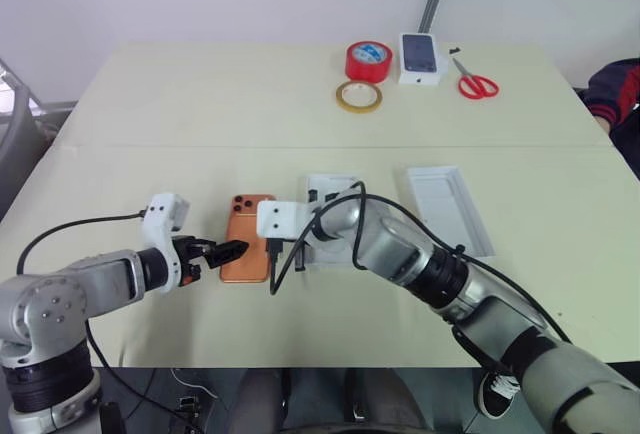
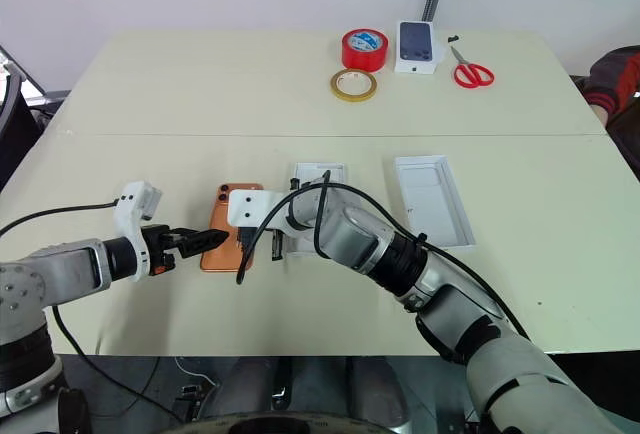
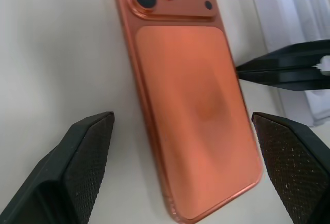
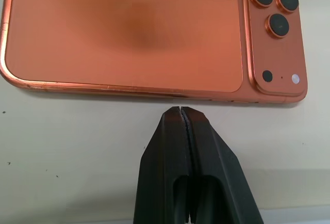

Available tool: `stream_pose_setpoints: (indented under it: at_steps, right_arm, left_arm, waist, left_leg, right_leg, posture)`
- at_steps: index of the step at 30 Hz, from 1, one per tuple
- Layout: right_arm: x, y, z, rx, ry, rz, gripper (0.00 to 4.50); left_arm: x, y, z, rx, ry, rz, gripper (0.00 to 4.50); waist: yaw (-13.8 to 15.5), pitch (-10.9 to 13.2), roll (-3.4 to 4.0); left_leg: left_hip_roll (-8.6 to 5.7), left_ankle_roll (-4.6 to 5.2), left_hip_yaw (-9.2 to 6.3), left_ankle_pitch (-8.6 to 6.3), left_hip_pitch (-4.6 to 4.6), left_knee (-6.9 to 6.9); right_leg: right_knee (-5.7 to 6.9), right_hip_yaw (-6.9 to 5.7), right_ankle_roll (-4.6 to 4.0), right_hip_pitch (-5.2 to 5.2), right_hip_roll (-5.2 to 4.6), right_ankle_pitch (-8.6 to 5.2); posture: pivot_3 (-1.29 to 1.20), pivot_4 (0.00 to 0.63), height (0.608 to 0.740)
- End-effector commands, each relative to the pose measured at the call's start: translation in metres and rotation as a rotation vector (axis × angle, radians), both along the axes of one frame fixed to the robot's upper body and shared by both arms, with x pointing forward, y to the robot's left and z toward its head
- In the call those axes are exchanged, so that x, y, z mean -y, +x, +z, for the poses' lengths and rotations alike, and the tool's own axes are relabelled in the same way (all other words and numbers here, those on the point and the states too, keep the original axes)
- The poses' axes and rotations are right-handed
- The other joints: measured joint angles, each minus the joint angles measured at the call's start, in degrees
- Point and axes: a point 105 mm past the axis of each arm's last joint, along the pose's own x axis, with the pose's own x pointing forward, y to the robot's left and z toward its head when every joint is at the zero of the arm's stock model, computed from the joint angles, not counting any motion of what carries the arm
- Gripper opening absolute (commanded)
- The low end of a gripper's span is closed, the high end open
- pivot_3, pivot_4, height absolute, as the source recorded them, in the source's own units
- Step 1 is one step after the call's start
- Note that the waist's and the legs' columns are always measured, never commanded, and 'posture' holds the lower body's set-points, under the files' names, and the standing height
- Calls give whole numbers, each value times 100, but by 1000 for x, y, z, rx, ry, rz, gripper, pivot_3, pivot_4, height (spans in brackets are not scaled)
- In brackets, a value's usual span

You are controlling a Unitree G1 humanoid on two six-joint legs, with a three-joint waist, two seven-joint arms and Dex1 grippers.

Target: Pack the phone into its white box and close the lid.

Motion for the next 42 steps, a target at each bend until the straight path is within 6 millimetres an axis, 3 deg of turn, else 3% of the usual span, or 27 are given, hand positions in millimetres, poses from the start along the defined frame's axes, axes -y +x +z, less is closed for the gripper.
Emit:
stream_pose_setpoints:
  at_steps: [1, 5, 16, 22, 26, 30, 37, 40, 42]
  right_arm:
    - [-7, -5, 1, 6, 8, 33, 0]
    - [-8, -5, 2, 5, 20, 24, 0]
    - [-6, -5, 1, -6, 37, -1, 0]
    - [-6, -4, 1, -4, 39, -6, 0]
    - [-5, -4, 2, -1, 40, -8, 0]
    - [-5, -4, 2, 0, 41, -7, 0]
    - [-5, -3, 3, 7, 43, -3, 0]
    - [-4, -3, 3, 9, 45, -8, 0]
    - [-3, -2, 3, 10, 46, -12, 0]
  left_arm:
    - [24, -8, -8, -49, -70, -91, 4480]
    - [42, -3, 0, -21, -192, -112, 4480]
    - [50, 9, 11, -10, -322, -84, 4480]
    - [37, 16, 12, -9, -306, -5, 4480]
    - [8, 24, 12, 2, -314, 141, 4480]
    - [-6, 27, 11, -1, -331, 216, 4480]
    - [9, 23, 9, -22, -358, 169, 4480]
    - [12, 22, 8, -29, -380, 168, 3612]
    - [12, 21, 8, -32, -393, 167, 2570]
  waist:
    - [7, -1, -2]
    - [46, -6, -1]
    - [-11, -11, -5]
    - [-6, -11, -6]
    - [-20, -11, -6]
    - [-8, -10, -6]
    - [-5, -10, -6]
    - [-4, -10, -6]
    - [-2, -10, -6]
  left_leg:
    - [-1, 0, 0, 0, 0, 0]
    - [-2, 0, -3, 0, 0, 2]
    - [-6, -4, -13, 2, 0, 1]
    - [-3, -9, -12, 5, -1, -1]
    - [-2, -9, -12, 5, -1, -4]
    - [-1, -11, -12, 6, -1, -6]
    - [-2, -12, -12, 6, -1, -5]
    - [-2, -12, -12, 6, -1, -5]
    - [-2, -12, -12, 6, -1, -5]
  right_leg:
    - [-1, 0, 0, 1, 0, 0]
    - [-3, -3, 0, 5, -3, 0]
    - [-4, -11, 0, 7, -3, 0]
    - [-4, -9, 0, 4, 1, 0]
    - [-3, -9, 0, 1, 2, 0]
    - [-4, -9, 0, -2, 2, 0]
    - [-5, -8, 0, -1, 0, 0]
    - [-5, -8, 0, -1, 0, 0]
    - [-6, -7, 0, -1, -1, 0]
  posture:
    - [0, 150, 736]
    - [0, 150, 736]
    - [0, 150, 736]
    - [0, 150, 736]
    - [0, 150, 736]
    - [0, 150, 736]
    - [0, 150, 736]
    - [0, 150, 736]
    - [0, 150, 736]
